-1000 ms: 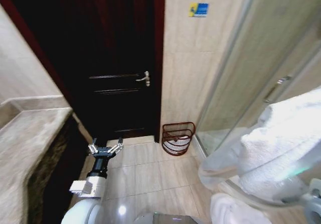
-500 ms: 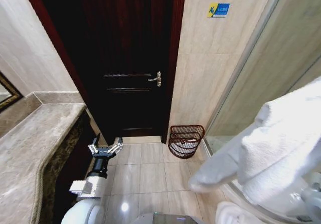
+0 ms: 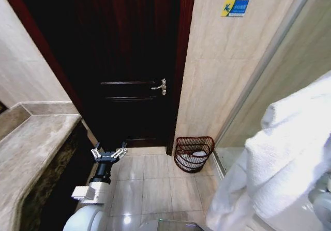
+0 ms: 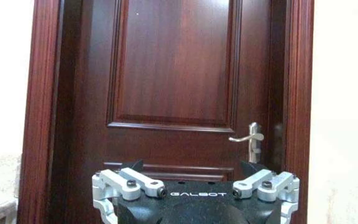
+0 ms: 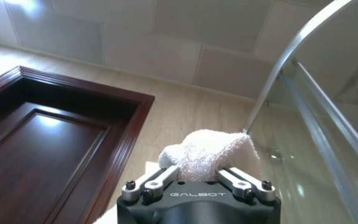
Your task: Discard the used towel into the hamper.
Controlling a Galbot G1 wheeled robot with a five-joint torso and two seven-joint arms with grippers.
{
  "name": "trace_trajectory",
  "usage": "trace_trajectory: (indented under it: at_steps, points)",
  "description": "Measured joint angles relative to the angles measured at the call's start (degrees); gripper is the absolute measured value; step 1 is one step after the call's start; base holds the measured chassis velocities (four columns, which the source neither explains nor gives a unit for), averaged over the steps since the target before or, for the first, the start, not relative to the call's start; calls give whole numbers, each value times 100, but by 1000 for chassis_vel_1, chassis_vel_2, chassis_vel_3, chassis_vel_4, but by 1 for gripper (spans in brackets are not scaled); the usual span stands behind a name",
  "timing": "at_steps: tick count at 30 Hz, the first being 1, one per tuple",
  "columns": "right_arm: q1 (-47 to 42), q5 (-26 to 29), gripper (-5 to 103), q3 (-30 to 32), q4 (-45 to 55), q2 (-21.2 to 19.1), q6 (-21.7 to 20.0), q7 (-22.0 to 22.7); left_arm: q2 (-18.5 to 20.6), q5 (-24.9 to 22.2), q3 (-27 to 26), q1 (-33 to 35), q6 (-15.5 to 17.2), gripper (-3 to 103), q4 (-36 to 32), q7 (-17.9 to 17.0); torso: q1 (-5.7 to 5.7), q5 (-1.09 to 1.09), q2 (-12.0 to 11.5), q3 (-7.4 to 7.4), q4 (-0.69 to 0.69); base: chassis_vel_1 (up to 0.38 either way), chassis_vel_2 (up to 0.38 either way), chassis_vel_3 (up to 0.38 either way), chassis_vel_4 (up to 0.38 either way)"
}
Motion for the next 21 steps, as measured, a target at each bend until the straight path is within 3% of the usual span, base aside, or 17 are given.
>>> trace_trajectory:
  at_steps: [11, 21]
  points:
    - [7, 39, 8, 12, 0, 5, 50, -87, 0, 0, 0, 2, 0, 100, 0, 0, 16, 4, 55, 19, 0, 20, -32, -27, 19]
    - [45, 55, 8, 27, 0, -100, 38, -88, 0, 0, 0, 1, 0, 100, 0, 0, 185, 3, 412, 220, 2, 0, 0, 0, 0]
